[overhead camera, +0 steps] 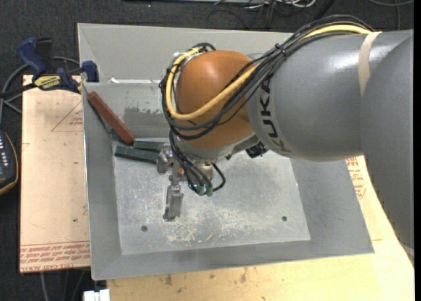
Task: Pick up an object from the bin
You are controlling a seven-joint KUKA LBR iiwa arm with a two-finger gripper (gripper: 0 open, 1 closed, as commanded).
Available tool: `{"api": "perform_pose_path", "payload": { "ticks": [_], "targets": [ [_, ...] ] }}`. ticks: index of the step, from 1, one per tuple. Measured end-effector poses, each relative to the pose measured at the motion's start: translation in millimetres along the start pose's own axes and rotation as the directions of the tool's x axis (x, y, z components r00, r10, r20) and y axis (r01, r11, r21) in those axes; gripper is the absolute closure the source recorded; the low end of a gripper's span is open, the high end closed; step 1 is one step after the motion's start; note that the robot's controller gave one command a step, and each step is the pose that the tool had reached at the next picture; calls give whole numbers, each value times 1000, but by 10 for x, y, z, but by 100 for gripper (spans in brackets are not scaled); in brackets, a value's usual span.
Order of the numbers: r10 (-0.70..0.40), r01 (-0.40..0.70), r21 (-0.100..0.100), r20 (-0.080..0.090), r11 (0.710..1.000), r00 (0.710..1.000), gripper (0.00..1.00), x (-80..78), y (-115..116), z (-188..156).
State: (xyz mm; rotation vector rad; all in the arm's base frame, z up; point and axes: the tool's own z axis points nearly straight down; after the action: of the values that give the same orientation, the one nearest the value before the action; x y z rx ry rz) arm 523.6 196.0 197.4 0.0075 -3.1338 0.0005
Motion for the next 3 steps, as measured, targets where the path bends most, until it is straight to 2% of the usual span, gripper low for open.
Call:
{"api": "perform_pose_path", "payload": {
  "ticks": [1,2,3],
  "targets": [
    [-216,216,1,12,976,976,0,423,-374,1089],
    [-219,219,4,9,976,976,0,188,-1364,1284],
    [-220,220,0,25,975,975,0,-553,-867,524]
  ]
}}
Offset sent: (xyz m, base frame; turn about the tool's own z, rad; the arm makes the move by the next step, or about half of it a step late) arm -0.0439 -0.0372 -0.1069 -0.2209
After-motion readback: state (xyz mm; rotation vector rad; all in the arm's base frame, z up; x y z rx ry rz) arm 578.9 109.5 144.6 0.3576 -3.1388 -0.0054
